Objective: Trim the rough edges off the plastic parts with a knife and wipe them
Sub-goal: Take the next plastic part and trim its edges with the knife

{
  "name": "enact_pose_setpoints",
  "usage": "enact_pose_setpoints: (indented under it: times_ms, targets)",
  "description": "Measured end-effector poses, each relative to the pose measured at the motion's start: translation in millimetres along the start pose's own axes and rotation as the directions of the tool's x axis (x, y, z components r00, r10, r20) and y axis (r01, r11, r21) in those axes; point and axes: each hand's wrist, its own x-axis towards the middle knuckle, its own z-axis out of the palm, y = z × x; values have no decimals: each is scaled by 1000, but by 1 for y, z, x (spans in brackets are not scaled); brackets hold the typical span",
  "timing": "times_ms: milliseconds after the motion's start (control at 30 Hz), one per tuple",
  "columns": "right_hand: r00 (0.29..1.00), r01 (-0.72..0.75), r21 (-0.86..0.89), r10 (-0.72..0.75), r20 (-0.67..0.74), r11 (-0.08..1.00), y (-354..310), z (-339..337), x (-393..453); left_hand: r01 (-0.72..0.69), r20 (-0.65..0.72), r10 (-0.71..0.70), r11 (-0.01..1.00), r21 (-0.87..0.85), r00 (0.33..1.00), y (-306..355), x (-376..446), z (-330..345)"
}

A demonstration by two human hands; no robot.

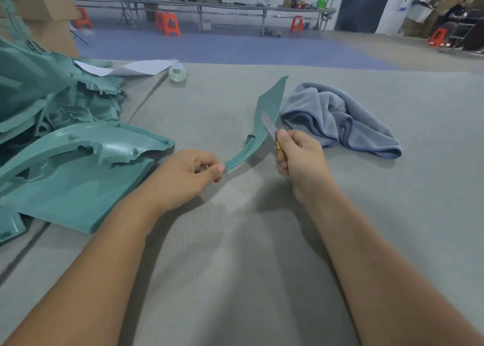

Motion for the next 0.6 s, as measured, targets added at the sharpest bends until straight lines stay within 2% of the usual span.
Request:
enact_pose_setpoints:
  times_ms: [100,200,300,433,600]
  targets:
    - [998,-50,107,45,47,993,-1,1,-1,-1,-21,3,996,85,1000,0,0,-1]
    - [998,-53,81,51,25,995,0,-4,-1,-20,-19,22,993,117,1000,3,1,0]
    - [999,-10,-20,9,-31,1000,0,-6,1,-33,-2,33,998,47,999,5,0,-2]
    - [999,28,-133,-31,-25,991,-6,-7,0,-18,71,23,998,-63,997,4,-2,-9]
    - [997,75,-167,-75,1,983,-12,-1,-6,39,160,-8,981,-191,987,-4,-5,-19]
